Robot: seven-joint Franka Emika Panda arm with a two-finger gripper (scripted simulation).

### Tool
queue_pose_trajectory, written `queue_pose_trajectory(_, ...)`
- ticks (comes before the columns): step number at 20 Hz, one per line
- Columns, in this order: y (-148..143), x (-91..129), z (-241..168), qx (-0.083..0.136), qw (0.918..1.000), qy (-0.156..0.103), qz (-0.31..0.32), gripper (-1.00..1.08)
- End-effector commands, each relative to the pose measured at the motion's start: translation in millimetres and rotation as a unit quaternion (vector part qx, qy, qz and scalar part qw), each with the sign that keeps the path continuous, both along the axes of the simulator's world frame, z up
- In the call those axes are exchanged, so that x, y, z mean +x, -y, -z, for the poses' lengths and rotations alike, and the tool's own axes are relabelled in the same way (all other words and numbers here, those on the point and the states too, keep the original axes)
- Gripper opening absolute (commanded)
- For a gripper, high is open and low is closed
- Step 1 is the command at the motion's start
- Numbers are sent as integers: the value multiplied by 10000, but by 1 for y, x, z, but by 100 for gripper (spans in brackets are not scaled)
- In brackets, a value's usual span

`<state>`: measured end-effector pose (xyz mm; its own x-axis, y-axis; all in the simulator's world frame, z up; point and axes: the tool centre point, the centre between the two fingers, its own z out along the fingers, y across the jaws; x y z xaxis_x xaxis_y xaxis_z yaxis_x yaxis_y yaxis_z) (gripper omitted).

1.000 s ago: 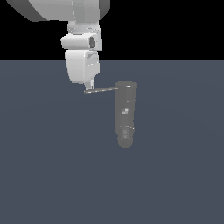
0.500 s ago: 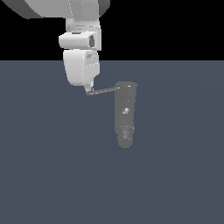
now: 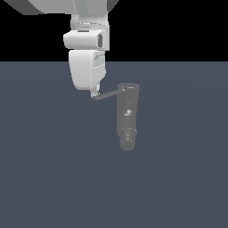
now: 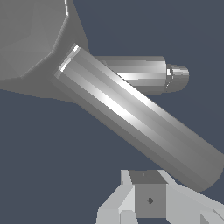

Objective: Turn on the faucet by rotating a designated handle.

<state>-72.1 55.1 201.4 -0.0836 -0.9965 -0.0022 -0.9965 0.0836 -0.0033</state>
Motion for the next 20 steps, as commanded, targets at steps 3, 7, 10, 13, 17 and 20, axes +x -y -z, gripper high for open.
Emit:
queue_pose_trajectory(3,15,-12,0,-8,10000,-10,51,-100)
queue_pose_trajectory(7,23,-23,0,-8,10000,-12,46,-100)
queue_pose_trajectory(10,30,-31,0,-8,10000,-13,43,-100)
queue_pose_trajectory(13,36,-39,0,-8,10000,-15,39,-100)
queue_pose_trajectory(17,45,-50,0,-9,10000,-16,36,-100)
queue_pose_trajectory(20,45,-47,0,-6,10000,-6,10,-100)
